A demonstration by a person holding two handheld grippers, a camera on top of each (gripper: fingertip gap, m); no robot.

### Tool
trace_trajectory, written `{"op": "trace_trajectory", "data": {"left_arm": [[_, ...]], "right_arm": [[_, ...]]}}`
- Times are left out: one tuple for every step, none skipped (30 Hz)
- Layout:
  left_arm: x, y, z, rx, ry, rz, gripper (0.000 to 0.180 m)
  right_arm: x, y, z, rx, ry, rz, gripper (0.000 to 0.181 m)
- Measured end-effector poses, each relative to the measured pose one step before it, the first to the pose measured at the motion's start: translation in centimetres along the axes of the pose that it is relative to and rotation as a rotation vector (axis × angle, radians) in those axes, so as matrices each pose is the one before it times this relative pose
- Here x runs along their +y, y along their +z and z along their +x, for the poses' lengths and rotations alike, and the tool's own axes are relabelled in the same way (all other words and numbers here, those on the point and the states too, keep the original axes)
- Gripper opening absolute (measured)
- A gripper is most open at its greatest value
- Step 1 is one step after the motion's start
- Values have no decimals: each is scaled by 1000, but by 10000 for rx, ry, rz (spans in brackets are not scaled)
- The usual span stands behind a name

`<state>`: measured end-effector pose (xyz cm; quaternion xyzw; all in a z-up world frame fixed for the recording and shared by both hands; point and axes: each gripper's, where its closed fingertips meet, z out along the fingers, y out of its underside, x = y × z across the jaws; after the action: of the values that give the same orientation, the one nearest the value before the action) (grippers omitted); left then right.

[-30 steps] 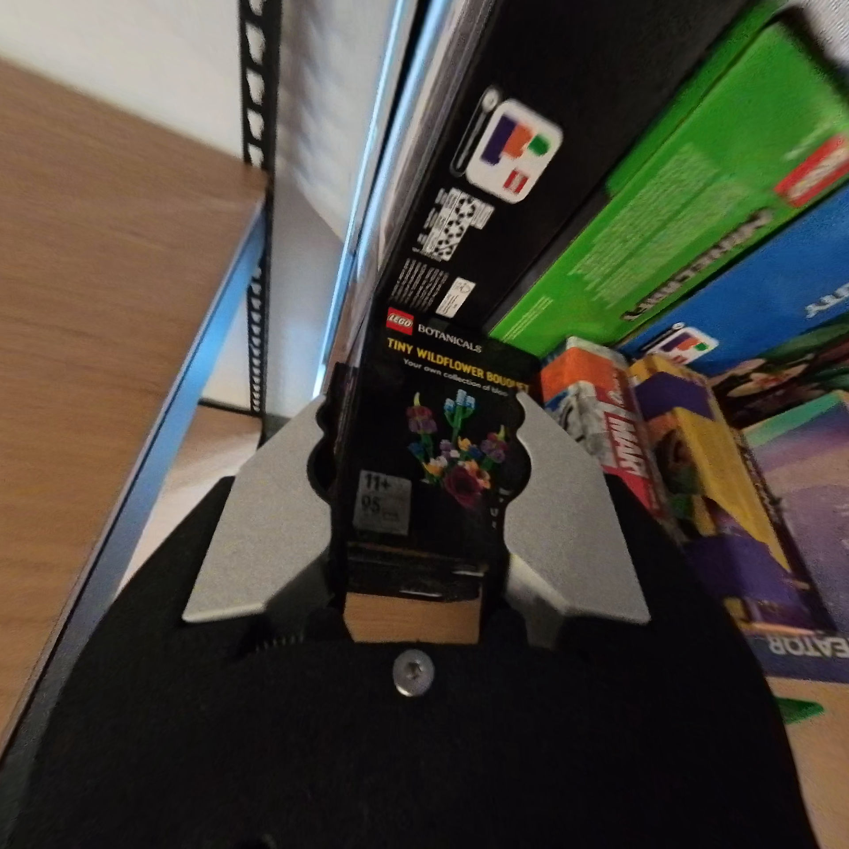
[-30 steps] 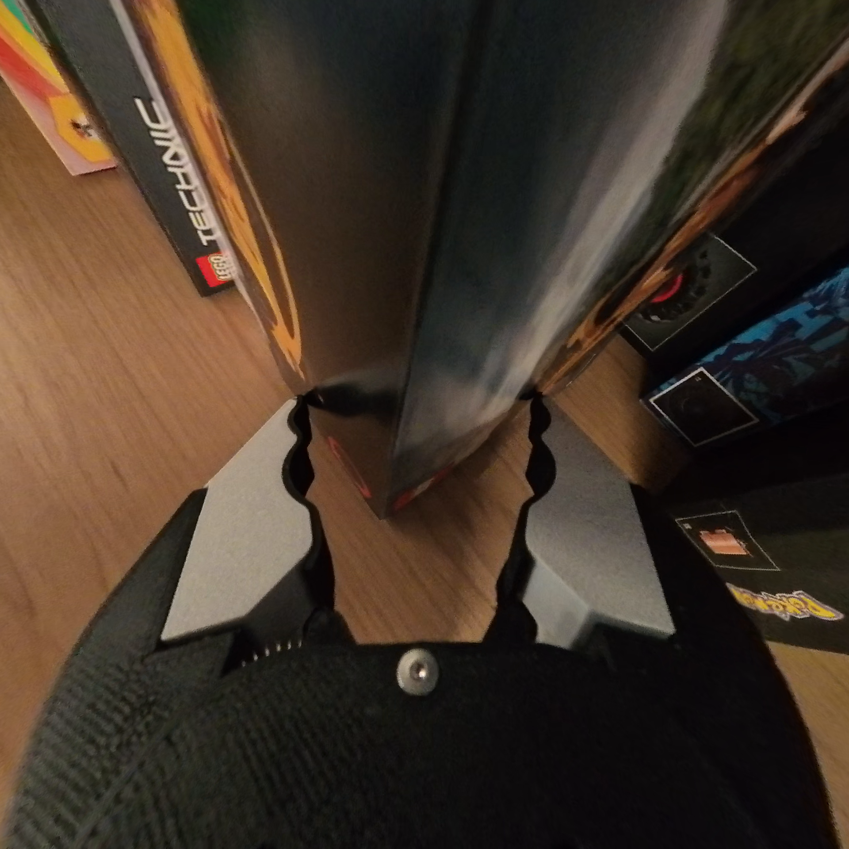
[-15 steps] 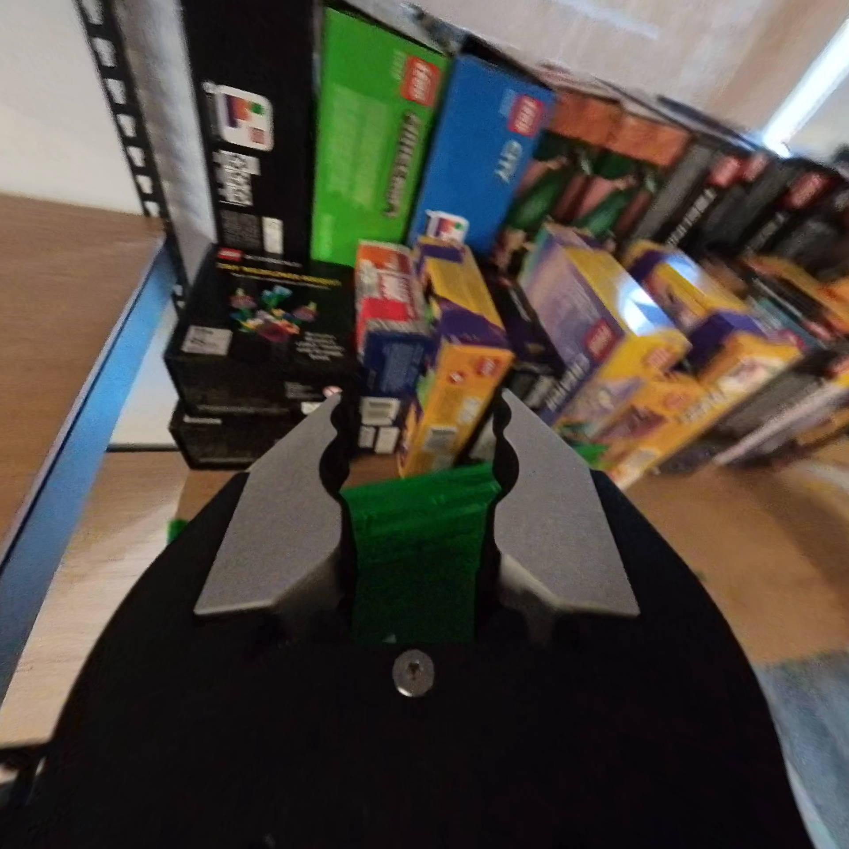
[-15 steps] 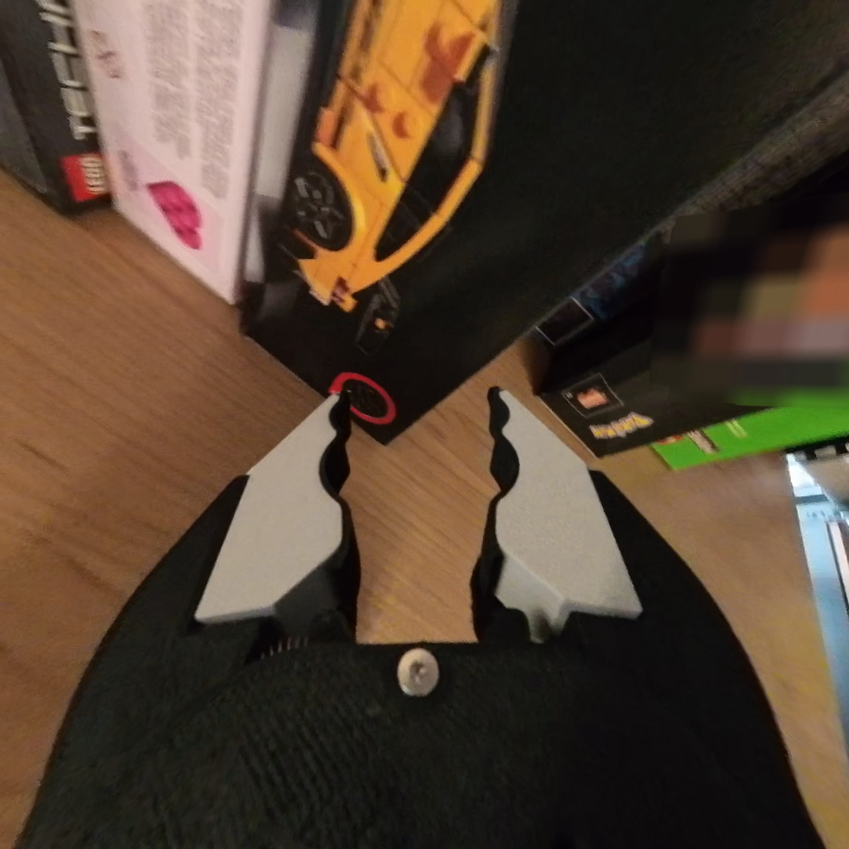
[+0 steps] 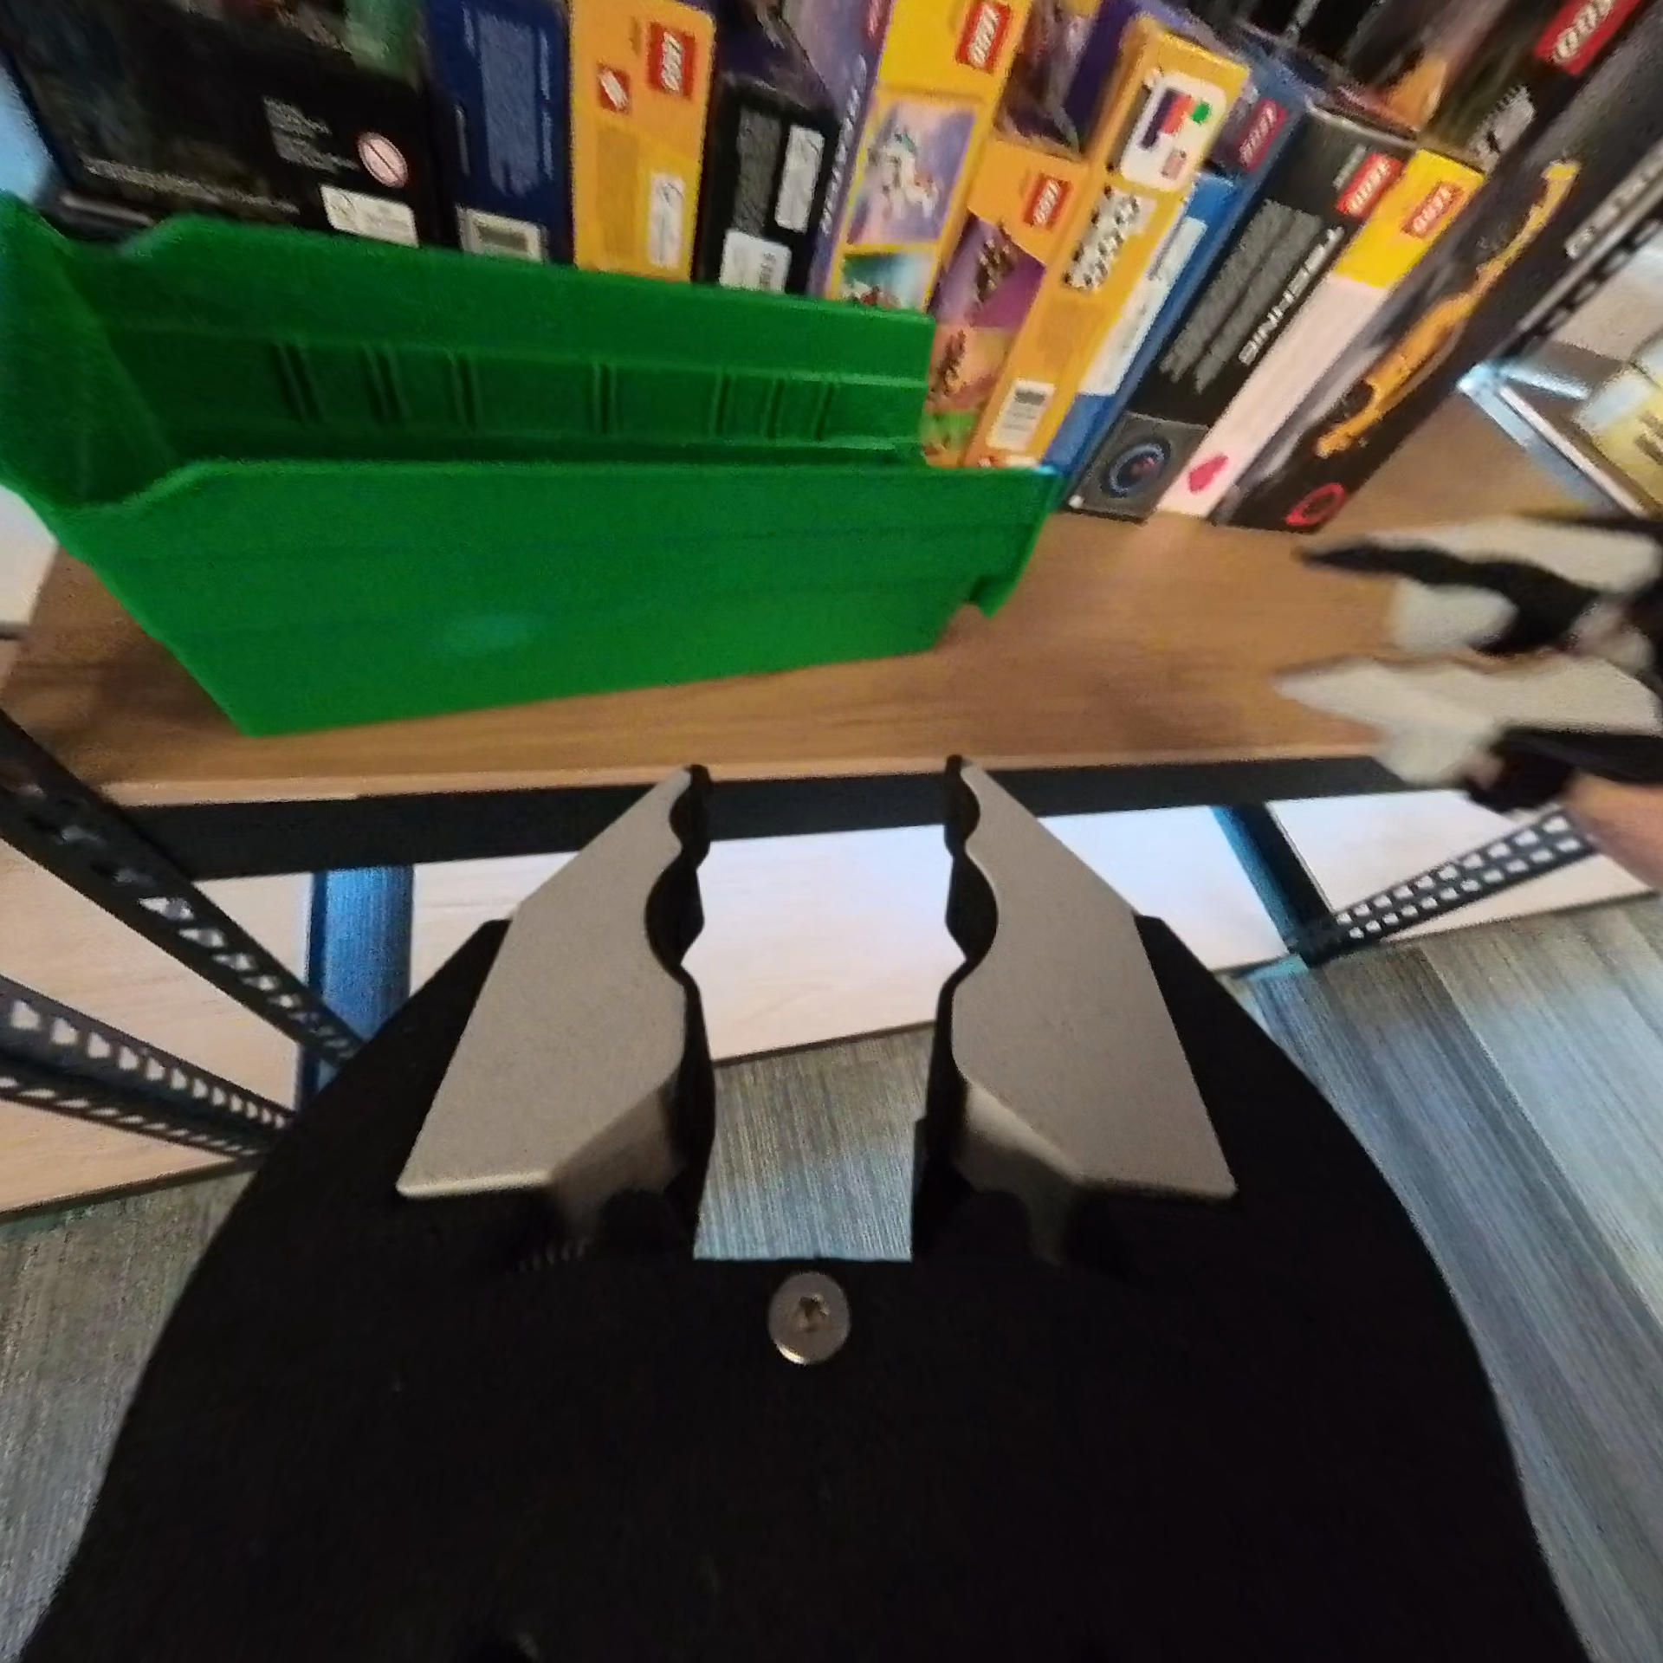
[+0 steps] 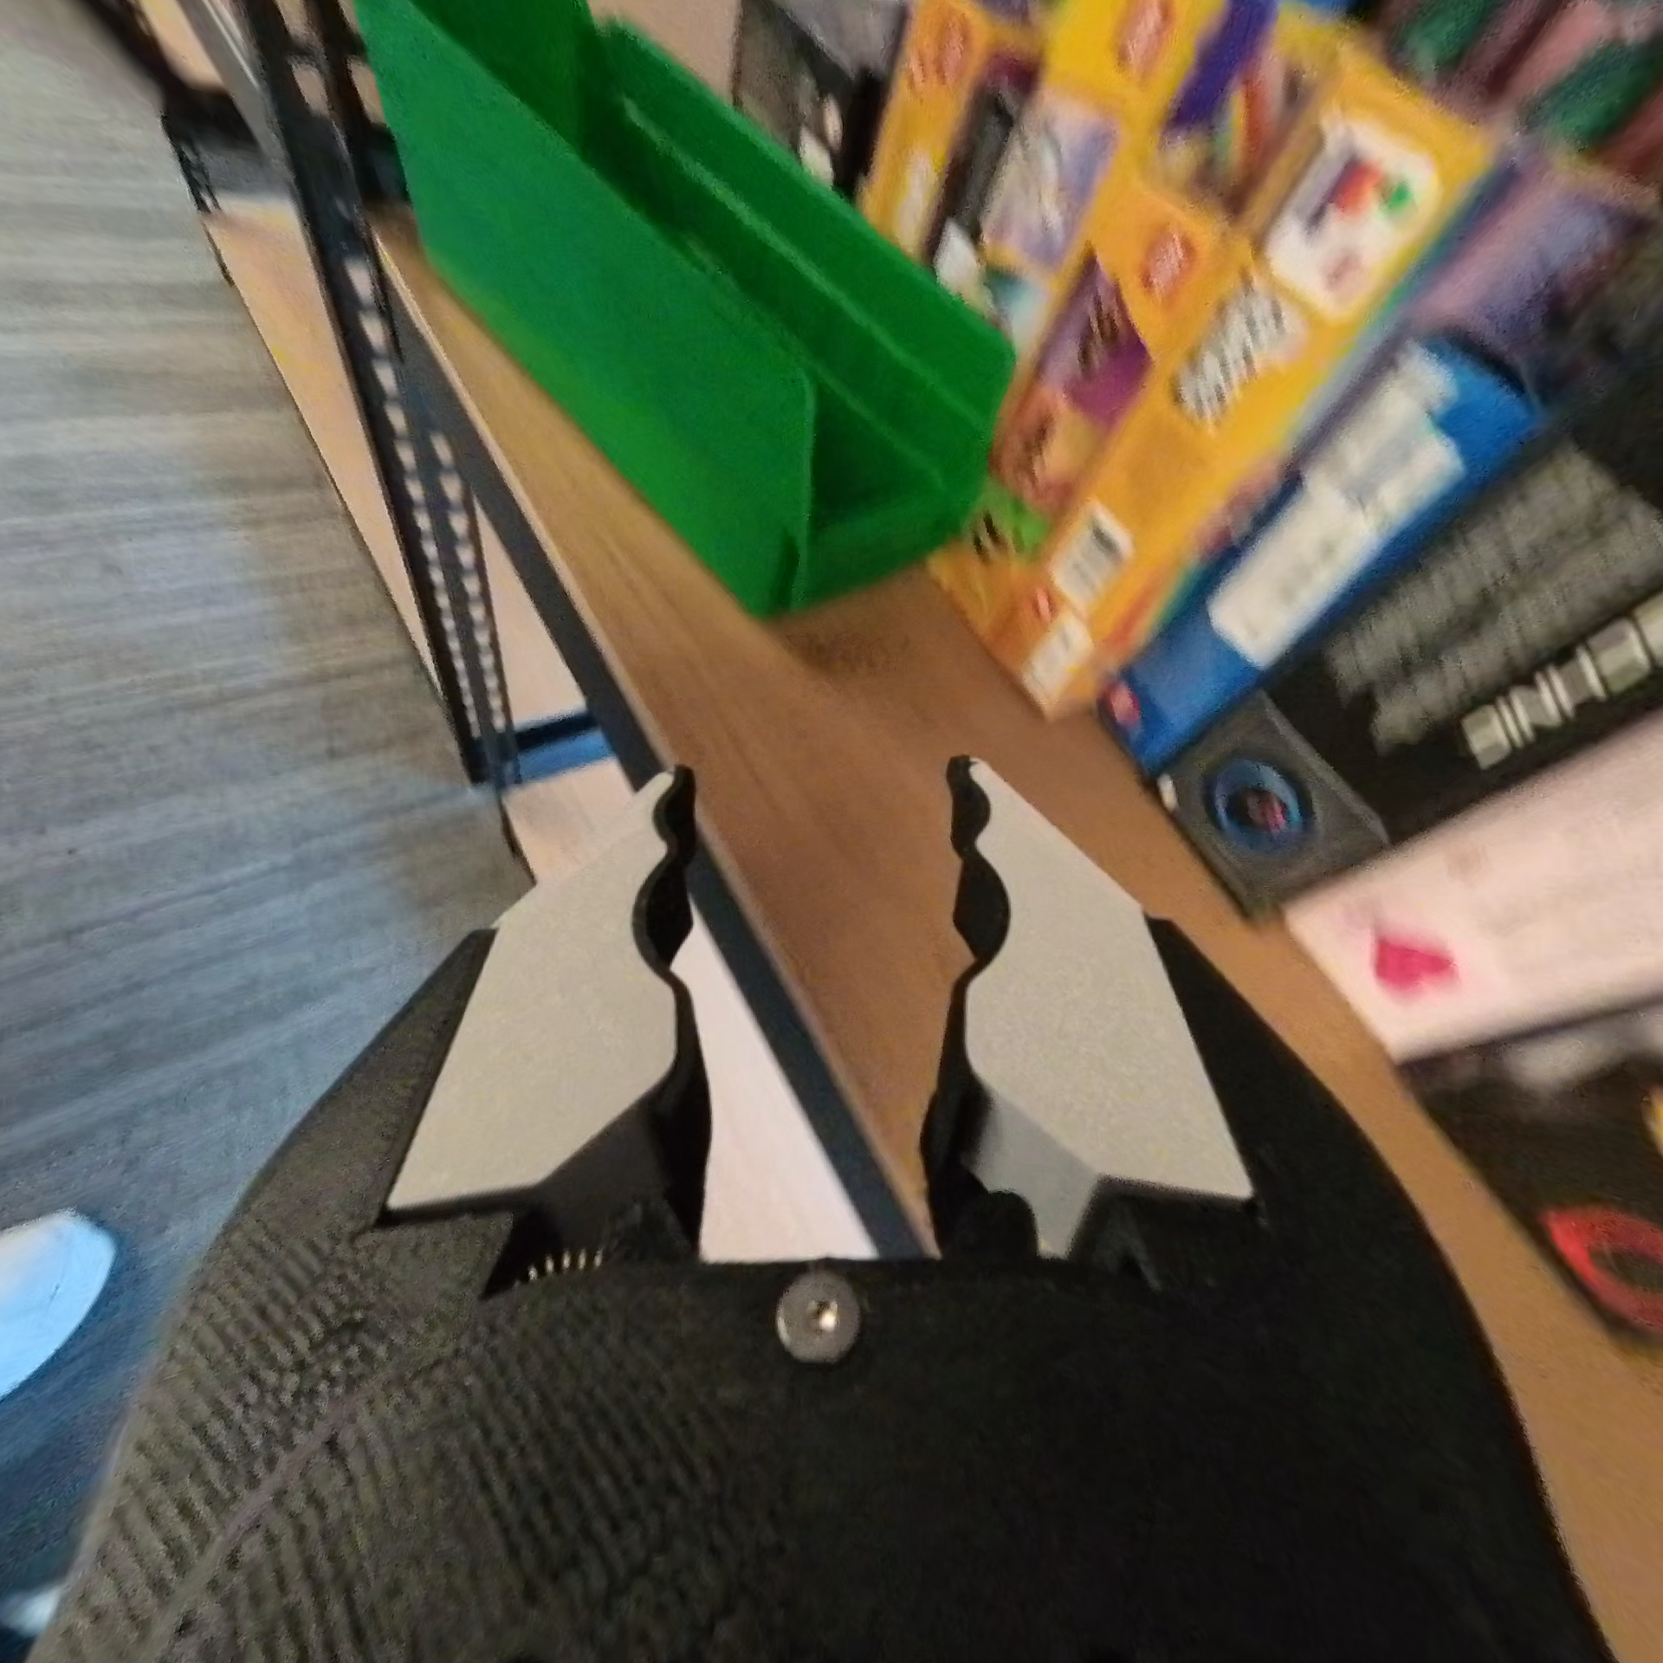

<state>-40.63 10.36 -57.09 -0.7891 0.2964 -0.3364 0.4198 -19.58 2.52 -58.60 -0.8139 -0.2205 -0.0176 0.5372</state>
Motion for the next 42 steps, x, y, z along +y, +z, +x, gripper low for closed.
{"op": "trace_trajectory", "data": {"left_arm": [[403,-441,502,181,-43,-69,50],[306,-419,544,233,-66,-53,50],[336,-407,467,202,-78,-76,50],[367,-410,444,212,-77,-81,50],[412,-434,366,194,-70,-93,50],[430,-466,278,159,-127,-67,49],[443,-503,261,175,-169,-21,49],[471,-544,168,131,-200,-18,48],[491,-547,124,107,-225,8,48],[531,-584,-76,6,-137,-22,49],[470,-629,-335,-173,-13,-5,50],[326,-660,-261,-121,46,83,50],[304,-620,-157,-30,41,43,50],[331,-551,-225,-43,29,-13,50],[305,-500,-229,-26,-4,-13,50],[231,-464,-199,23,-54,4,50],[152,-462,-230,15,-87,20,50],[80,-446,-206,20,-86,50,50],[50,-426,-204,21,-85,41,50],[53,-392,-156,39,-80,32,49],[73,-342,-123,39,-81,14,49],[118,-287,-124,28,-64,-20,49],[126,-245,-96,26,-44,-22,49],[83,-201,-40,39,-37,-3,49],[89,-157,-26,33,-38,-7,48],[88,-93,-14,40,-53,-18,48],[60,-23,-3,41,-71,-15,48],[43,33,26,52,-82,-11,48],[17,93,89,87,-66,-14,48],[14,152,98,77,-22,-30,48],[-2,202,85,44,29,-42,48],[-35,228,120,54,62,-45,48],[-71,254,149,64,62,-39,48],[-102,246,164,63,53,-23,48],[-132,236,150,62,39,-5,48],[-94,224,153,73,15,-3,48],[-43,213,126,63,-8,-27,48],[21,188,123,60,-15,-41,48],[19,158,142,68,-9,-29,48],[56,110,110,42,-2,-22,48],[100,80,65,13,2,-27,48],[136,69,50,8,-12,-30,48]], "right_arm": [[-1939,2086,-314,-122,-96,420,58],[-1572,2214,17,-69,-120,239,63],[-1108,2214,289,6,-126,8,68],[-978,2060,252,-27,-8,-3,70],[-900,1889,-76,-189,10,54,79],[-222,1742,-525,-434,-97,-236,81],[582,1630,-562,-411,-173,-633,80],[842,1429,-687,-417,-226,-783,73],[700,1179,-875,-468,-225,-697,54],[251,833,-330,-82,-102,-496,38],[-557,497,-516,-199,-68,3,32],[-730,419,-998,-507,-43,124,23],[-584,496,-579,-252,-22,-38,18],[-400,519,-22,59,18,-144,16],[-382,458,-48,-28,14,-92,13],[-334,357,-141,-192,70,-49,8],[-190,306,77,-133,168,-19,6],[-74,228,468,26,155,28,6],[107,93,719,91,68,1,6],[192,-26,611,-58,7,24,6],[169,-87,268,-319,113,124,6],[88,-122,-214,-653,276,176,5],[180,-201,4,-505,358,58,5],[271,-281,-34,-454,229,-91,5],[256,-309,-85,-331,-26,-92,6],[244,-300,-201,-260,-255,-78,5],[259,-229,-301,-265,-191,-69,5],[153,-121,-255,-193,-129,-3,6],[62,24,-129,-136,25,21,6],[-66,97,-31,-85,122,46,5],[-86,95,-26,-20,-84,-13,6],[-98,58,-47,-24,-133,-53,5],[-117,100,-25,-10,-17,-23,5],[-60,95,-33,20,27,4,5],[-30,54,-82,16,76,17,5],[-15,13,-111,36,96,21,6],[29,16,-232,25,44,22,5],[32,8,-384,-6,-32,2,5],[13,33,-480,-37,-113,-23,6],[-26,94,-475,-31,-158,-10,6],[-89,134,-409,-20,-90,18,6],[-138,188,-253,16,77,17,6]]}}
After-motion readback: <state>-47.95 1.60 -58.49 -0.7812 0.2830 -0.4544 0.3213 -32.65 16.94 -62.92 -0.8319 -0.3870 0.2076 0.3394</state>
